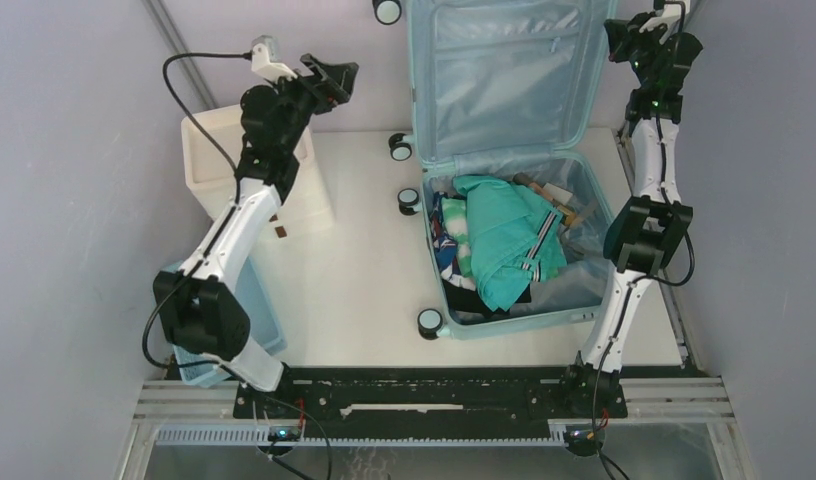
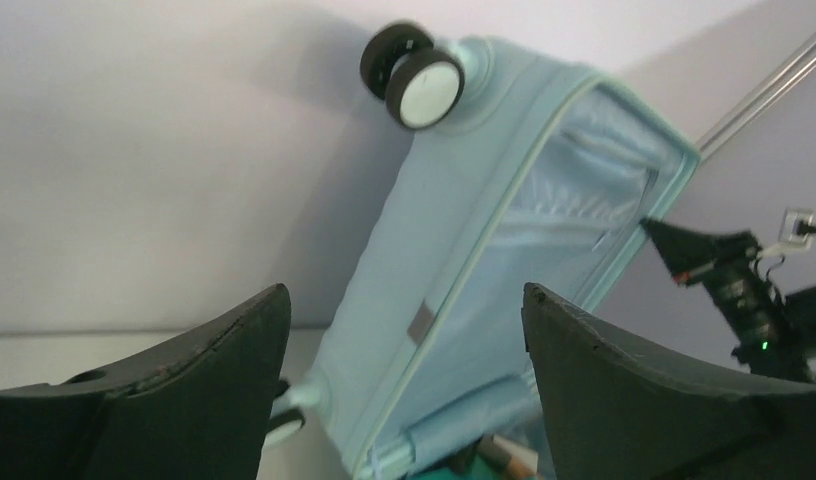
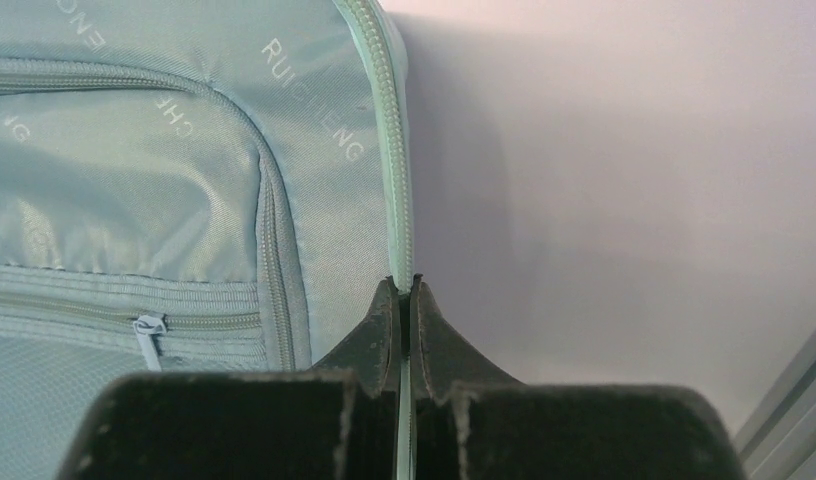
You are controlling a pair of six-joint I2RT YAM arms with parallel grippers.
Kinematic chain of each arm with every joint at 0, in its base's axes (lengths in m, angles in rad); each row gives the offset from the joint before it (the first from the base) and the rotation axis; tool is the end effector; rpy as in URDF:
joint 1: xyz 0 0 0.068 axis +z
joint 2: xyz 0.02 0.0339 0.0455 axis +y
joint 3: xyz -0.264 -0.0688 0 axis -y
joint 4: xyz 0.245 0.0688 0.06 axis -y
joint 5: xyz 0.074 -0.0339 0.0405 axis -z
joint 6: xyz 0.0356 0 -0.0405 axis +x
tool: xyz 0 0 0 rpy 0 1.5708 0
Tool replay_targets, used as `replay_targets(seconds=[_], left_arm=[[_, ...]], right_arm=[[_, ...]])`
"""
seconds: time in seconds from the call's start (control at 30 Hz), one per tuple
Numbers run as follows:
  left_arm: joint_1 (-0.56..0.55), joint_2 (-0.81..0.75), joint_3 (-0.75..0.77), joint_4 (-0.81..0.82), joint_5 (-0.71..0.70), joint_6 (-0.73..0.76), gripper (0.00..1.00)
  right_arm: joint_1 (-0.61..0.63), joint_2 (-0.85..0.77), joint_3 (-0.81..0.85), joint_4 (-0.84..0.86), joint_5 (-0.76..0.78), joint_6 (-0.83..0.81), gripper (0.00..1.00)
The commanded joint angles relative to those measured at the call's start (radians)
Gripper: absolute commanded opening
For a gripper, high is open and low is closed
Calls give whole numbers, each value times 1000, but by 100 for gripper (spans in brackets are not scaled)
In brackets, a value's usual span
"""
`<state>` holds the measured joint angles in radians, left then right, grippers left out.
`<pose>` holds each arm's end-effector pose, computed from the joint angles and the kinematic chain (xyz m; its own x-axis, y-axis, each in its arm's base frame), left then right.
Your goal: Open, take out, and arrange the luggage
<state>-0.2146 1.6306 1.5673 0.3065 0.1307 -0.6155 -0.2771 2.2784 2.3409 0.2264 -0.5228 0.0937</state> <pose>0.3802 -0.0876 0.4477 -0.0012 -0.5856 -0.8106 0.4091 0.7393 -0.5348 0.5174 -0.1287 0.4192 0.2519 0.0126 -0.9677 -0.2480 0.9674 -0.0519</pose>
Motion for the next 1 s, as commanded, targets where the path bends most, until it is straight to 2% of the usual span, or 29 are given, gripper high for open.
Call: replay_targets(seconds=[0.0,0.17,0.3,0.43,0.6,0.73,0.83,0.9,0.97], left_arm=[[-14,-117,-135,-71,45,95,88],[-95,-141,-222,-188,37,102,87],[-212,-71,-205,-353,-80,83,88],[-307,37,-151,-503,-240,47,87],[-354,166,-68,-554,-236,14,79],[-376,279,51,-654,-242,30,76],[-381,334,91,-686,-241,33,66],[-380,354,105,-688,-231,32,52],[-381,367,120,-680,-218,38,32]], right_arm=[[-33,28,89,62,123,30,0],[-33,62,109,89,169,32,0],[-34,87,126,110,180,42,0],[-35,93,127,121,173,54,0],[-39,88,120,138,160,70,0],[-40,70,98,159,148,82,0],[-40,52,73,178,132,93,0],[-42,36,57,199,118,107,0],[-43,18,32,222,100,115,0]])
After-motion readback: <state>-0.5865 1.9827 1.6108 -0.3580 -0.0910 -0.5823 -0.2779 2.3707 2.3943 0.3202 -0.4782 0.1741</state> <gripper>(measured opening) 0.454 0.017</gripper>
